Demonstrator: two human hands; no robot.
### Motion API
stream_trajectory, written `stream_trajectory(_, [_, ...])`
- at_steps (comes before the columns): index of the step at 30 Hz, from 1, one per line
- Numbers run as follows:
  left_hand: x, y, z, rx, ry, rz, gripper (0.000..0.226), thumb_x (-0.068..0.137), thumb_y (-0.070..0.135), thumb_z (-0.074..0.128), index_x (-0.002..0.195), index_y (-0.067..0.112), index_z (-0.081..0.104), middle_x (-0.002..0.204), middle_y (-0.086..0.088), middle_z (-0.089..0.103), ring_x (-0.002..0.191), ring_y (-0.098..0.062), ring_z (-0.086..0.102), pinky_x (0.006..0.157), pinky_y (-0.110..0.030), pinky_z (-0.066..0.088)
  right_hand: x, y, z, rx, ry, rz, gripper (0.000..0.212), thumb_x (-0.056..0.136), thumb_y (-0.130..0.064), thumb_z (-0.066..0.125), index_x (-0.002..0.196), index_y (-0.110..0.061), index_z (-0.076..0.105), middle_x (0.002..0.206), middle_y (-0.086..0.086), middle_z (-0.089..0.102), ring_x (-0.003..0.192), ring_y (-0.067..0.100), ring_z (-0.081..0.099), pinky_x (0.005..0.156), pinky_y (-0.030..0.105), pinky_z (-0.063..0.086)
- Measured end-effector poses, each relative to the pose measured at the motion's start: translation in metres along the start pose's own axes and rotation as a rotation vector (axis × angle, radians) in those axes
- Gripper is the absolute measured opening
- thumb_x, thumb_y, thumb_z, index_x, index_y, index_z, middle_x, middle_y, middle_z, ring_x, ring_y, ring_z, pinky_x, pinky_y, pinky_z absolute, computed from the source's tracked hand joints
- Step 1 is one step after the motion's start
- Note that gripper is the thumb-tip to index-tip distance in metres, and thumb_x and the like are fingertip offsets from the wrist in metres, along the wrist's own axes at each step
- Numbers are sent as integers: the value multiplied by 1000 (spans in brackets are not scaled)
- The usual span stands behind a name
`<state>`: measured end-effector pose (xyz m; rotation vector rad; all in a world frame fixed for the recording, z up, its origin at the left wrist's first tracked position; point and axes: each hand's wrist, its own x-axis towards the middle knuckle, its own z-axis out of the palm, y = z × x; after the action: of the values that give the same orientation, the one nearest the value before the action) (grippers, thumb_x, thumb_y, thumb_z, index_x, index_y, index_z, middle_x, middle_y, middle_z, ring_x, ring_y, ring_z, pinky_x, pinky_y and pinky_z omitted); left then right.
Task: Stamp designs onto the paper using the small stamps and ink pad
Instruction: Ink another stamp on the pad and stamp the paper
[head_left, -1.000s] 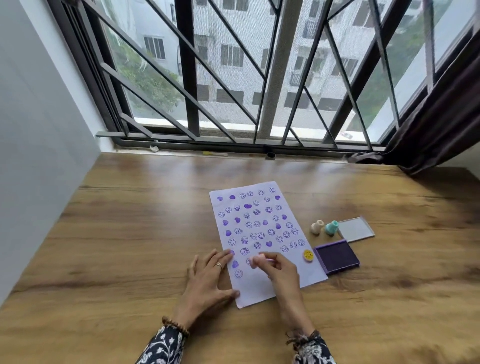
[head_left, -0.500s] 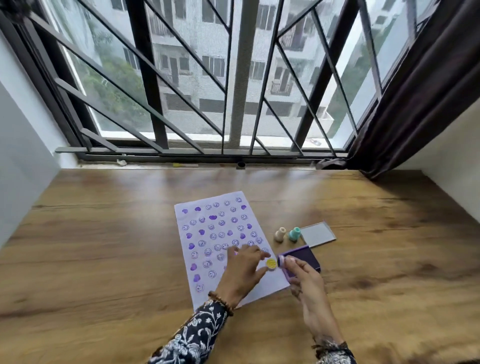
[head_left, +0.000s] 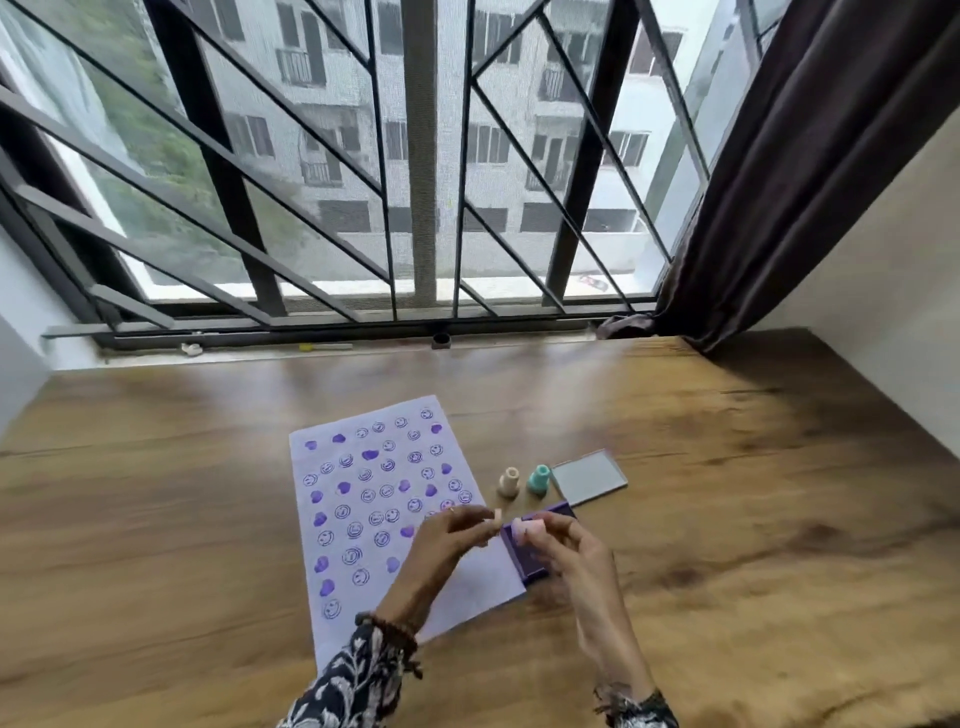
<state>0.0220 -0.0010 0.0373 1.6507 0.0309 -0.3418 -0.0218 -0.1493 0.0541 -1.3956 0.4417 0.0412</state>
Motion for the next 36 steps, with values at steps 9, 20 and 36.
stream_trajectory(9, [-10,16,-12,-34,-101,-92,6,74,33,67,78,33,72,67,18,72,65,5,63,66,-29,33,3,-14,0,-28,-163,-114,14,73,-16,74,86,-15,74,87,2,77,86,8,70,70,14,52])
stream_trajectory(20, [-5,13,-12,-161,-55,-10,19,74,8,72,92,4,68,86,-11,73,78,-5,66,62,-6,46,14,-17,6,-111,-140,-127,6,77,-16,72,77,-16,77,70,1,75,63,9,64,58,18,51])
stream_trajectory(36, [75,-10,26,789,161,198,33,77,31,64,109,23,61,113,-5,58,106,-25,48,82,-34,32,55,-4,9,-1009,148,-528,9,86,-17,60,94,-15,55,94,4,59,82,20,57,66,32,48])
